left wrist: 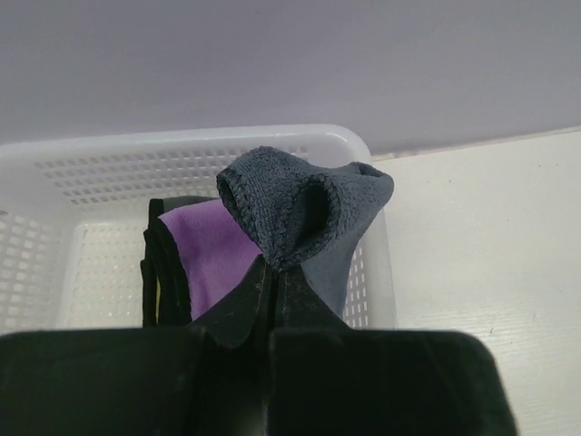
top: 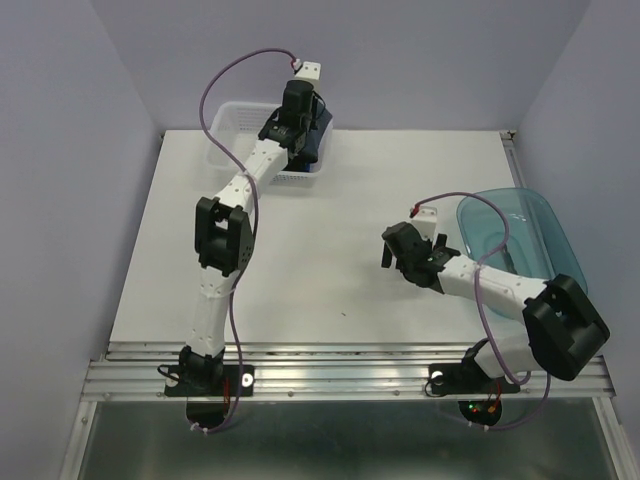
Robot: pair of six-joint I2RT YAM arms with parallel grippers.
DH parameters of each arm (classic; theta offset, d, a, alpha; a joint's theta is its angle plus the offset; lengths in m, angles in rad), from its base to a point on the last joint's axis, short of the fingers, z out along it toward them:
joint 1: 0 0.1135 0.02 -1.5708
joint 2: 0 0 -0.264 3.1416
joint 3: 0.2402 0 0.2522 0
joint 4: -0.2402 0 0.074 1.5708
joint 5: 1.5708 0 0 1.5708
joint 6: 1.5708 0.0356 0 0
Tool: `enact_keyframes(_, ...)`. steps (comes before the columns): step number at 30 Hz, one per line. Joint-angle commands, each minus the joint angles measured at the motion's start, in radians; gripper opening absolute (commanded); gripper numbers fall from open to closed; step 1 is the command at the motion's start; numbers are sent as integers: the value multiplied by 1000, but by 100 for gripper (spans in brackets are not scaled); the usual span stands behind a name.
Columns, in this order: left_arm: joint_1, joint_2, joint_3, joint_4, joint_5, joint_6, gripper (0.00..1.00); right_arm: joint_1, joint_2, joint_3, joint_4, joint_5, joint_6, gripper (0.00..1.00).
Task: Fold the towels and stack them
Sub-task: Neatly place the folded towel into the bin
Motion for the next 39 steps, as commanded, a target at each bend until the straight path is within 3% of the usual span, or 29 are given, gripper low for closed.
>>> enact_keyframes(1,48,21,70,66,43,-73,0,-8,19,31,-18,42,10,100)
enact_keyframes(24,229,181,80,135,144,-271,1,-28,101,63,-29,5,-6,100)
enact_keyframes(28,244,182,76,131,171,-289,61,-30,105,67,-27,1,-4,100)
enact_keyframes(29,252,181,74,126,176,-303,68,-31,108,69,-29,-2,-4,100)
enact_keyframes(31,261,172,76,118,185,-315,74,-33,110,69,-34,-4,-3,100)
enact_keyframes(35,281,130,62,106,207,-350,77,-33,102,70,-38,-9,-1,100)
enact_keyframes(38,281,80,47,101,204,-352,96,-33,93,70,-35,-18,-1,100)
enact_keyframes(39,281,66,33,95,205,-354,96,-31,88,67,-32,-24,-3,100)
